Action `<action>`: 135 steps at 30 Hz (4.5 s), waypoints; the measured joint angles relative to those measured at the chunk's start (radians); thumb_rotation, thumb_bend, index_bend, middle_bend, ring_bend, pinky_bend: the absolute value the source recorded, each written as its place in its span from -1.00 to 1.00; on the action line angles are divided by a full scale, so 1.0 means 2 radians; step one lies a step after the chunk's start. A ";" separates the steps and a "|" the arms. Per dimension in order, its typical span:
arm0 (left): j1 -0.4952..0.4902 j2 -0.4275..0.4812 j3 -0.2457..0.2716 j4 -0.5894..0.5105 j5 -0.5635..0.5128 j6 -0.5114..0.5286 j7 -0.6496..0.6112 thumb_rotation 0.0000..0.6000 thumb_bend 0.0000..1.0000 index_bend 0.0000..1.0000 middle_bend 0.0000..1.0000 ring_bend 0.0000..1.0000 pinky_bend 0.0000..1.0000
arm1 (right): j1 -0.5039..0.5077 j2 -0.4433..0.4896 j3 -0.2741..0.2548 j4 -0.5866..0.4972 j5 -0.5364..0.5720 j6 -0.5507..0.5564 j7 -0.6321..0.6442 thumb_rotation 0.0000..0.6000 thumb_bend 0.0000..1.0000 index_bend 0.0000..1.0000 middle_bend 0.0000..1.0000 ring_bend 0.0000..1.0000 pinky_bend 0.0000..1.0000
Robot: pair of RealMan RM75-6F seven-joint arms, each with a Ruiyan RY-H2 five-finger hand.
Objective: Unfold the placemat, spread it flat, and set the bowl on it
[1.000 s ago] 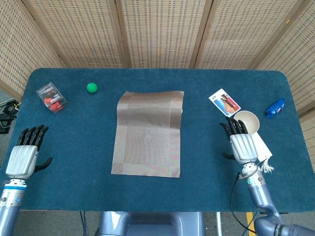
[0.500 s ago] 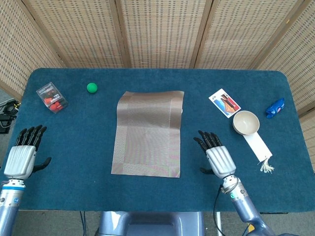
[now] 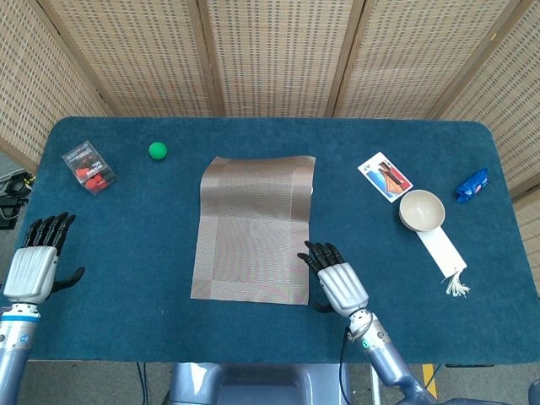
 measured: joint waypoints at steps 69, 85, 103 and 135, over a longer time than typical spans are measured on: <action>-0.008 -0.004 -0.009 0.016 -0.040 -0.027 0.001 1.00 -0.46 -1.00 -1.00 -1.00 -1.00 | 0.018 -0.103 0.023 0.166 0.018 -0.033 0.121 1.00 -0.01 -0.10 -0.86 -1.00 -1.00; -0.009 -0.004 -0.010 0.014 -0.046 -0.031 0.002 1.00 -0.46 -1.00 -1.00 -1.00 -1.00 | 0.016 -0.118 0.028 0.186 0.016 -0.021 0.122 1.00 -0.01 0.31 -0.57 -0.96 -1.00; -0.010 -0.005 -0.009 0.015 -0.047 -0.031 0.002 1.00 -0.46 -1.00 -1.00 -1.00 -1.00 | 0.006 -0.111 0.025 0.166 0.016 -0.011 0.115 1.00 0.17 0.35 -0.58 -0.96 -1.00; -0.004 -0.003 0.001 -0.009 -0.019 -0.011 0.014 1.00 -0.46 -1.00 -1.00 -1.00 -1.00 | -0.120 0.058 -0.068 0.054 -0.067 0.115 0.174 1.00 0.17 0.37 -0.58 -0.96 -1.00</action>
